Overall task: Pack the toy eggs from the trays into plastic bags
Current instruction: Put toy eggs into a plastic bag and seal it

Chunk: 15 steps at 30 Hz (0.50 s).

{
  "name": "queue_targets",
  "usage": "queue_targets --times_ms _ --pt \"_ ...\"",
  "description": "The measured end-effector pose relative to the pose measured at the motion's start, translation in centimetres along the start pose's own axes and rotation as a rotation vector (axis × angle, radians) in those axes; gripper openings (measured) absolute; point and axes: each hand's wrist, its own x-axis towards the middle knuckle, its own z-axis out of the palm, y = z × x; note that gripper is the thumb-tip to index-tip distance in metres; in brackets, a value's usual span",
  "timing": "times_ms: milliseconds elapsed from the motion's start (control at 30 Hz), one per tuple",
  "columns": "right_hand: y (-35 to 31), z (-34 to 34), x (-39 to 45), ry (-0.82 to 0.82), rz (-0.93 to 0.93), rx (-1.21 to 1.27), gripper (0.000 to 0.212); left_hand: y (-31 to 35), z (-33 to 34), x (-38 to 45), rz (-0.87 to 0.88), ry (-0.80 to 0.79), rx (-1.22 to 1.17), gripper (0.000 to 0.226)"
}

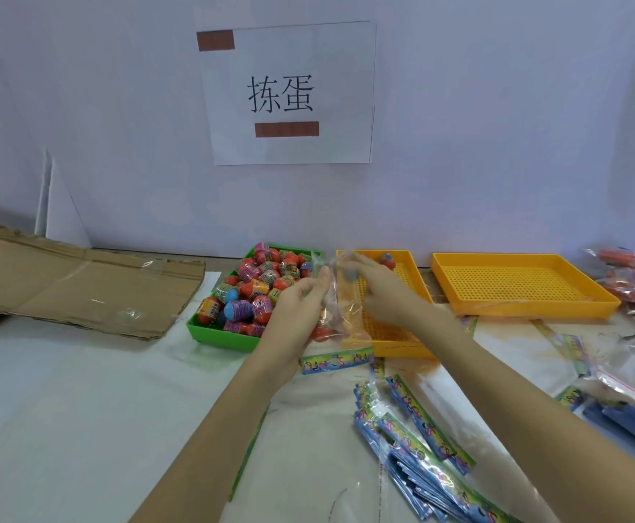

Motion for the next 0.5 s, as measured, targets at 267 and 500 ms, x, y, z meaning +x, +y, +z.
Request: queue_targets --times_ms 267,500 --pt "0.6 1.3 1.3 0.219 0.081 0.0 0.049 0.6 -0.4 -0.1 -0.221 -0.127 -0.233 0.046" --pt "0.6 -0.4 -2.3 0.465 0.152 0.53 0.026 0.0 0.1 0.2 -0.028 -0.118 -0.133 0.051"
